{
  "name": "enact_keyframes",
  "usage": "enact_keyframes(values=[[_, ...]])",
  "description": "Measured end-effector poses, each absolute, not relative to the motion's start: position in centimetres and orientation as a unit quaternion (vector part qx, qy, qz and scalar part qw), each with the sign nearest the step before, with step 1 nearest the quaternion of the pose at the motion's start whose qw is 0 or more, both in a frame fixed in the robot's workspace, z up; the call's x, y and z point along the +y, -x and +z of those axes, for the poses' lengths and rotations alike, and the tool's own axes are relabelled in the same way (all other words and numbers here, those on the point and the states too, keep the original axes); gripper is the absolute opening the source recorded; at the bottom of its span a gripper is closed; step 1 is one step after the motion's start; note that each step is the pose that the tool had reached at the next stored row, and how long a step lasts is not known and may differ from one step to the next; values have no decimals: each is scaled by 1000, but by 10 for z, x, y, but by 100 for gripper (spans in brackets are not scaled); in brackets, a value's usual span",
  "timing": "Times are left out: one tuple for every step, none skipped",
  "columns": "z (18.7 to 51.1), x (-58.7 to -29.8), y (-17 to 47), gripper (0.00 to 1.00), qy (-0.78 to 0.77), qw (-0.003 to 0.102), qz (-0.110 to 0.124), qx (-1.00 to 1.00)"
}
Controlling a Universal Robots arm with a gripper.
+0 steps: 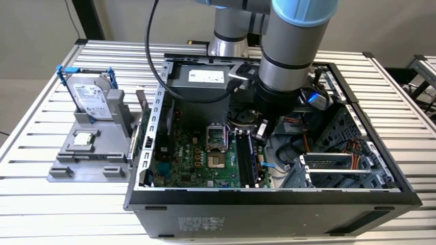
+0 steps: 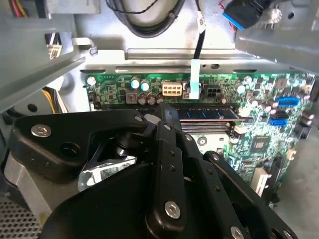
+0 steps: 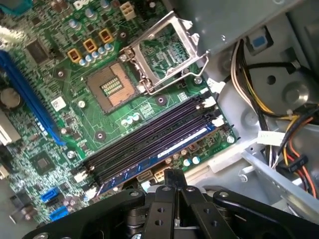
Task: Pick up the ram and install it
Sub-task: 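Press down the ram until it locks into place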
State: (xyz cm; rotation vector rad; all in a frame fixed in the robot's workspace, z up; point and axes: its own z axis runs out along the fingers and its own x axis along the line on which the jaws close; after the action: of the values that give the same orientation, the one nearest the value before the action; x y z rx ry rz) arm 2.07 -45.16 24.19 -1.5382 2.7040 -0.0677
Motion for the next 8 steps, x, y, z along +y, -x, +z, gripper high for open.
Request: enact_keyframes(values=[[242,-452,-21,0,501,15,-22,865],[242,-452,-21,0,508,15,-22,861],[242,-452,-21,0,515,15,-21,857],[242,-452,-20,0,522,16,-21,852],[242,-452,-20,0,529,16,-21,848],[241,-452,-20,0,536,16,-21,844],[241,-452,-20,0,542,16,-21,840],[241,-452,-20,0,548,16,-21,836]])
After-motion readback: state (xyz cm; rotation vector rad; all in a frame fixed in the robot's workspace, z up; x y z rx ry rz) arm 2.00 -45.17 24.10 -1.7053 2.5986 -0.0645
